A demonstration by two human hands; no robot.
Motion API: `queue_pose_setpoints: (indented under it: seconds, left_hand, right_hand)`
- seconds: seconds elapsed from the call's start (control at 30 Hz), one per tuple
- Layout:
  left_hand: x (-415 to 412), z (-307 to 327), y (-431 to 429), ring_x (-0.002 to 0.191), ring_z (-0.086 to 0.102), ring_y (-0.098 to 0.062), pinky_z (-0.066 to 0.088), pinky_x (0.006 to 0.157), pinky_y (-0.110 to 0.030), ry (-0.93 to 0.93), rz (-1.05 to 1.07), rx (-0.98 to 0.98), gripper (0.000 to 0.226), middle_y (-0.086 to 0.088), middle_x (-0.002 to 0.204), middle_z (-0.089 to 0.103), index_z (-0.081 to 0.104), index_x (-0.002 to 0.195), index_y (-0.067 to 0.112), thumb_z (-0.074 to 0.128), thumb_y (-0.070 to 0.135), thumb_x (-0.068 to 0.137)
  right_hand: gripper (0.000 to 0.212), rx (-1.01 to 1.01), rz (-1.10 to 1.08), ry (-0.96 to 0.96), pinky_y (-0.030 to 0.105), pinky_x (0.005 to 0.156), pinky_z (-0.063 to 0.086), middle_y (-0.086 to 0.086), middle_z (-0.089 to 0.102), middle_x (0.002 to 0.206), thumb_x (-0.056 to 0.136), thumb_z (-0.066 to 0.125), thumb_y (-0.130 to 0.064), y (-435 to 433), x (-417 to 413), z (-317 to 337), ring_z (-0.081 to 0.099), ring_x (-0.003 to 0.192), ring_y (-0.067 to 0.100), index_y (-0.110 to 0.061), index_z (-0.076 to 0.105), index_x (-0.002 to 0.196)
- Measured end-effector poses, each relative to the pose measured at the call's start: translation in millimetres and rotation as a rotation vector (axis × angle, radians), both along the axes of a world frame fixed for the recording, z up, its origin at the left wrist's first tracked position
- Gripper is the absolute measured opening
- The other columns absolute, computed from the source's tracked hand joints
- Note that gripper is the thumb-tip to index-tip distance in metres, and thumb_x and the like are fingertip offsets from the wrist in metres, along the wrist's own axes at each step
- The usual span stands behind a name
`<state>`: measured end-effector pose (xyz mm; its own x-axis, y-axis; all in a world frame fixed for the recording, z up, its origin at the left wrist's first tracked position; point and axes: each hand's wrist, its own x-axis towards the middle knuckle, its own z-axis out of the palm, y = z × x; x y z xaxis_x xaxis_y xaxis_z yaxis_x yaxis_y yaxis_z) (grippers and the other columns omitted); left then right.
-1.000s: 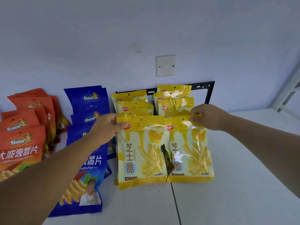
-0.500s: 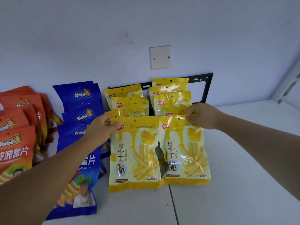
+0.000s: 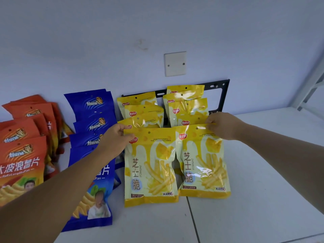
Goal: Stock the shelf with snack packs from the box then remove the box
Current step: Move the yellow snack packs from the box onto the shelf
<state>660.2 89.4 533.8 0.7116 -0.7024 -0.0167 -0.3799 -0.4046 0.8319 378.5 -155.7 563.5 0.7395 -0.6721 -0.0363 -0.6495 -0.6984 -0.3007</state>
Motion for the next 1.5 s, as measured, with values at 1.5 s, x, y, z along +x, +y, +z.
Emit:
queue_pose_setpoints:
  seconds: [1.5]
  left_hand:
    - [-31.7, 17.5, 8.9, 0.095, 0.061, 0.0, 0.043, 0.07, -0.018, -0.115, -0.285, 0.007, 0.011, 0.014, 0.098, 0.068, 0.067, 0.102, 0.026, 0.068, 0.031, 0.092]
  right_hand:
    - [0.024, 0.075, -0.183, -0.188, 0.038, 0.098, 0.05, -0.002, 0.067, 0.113, 0.095, 0.066, -0.035, 71.0, -65.8, 10.2, 0.063, 0.107, 0.019, -0.02, 0.066, 0.113]
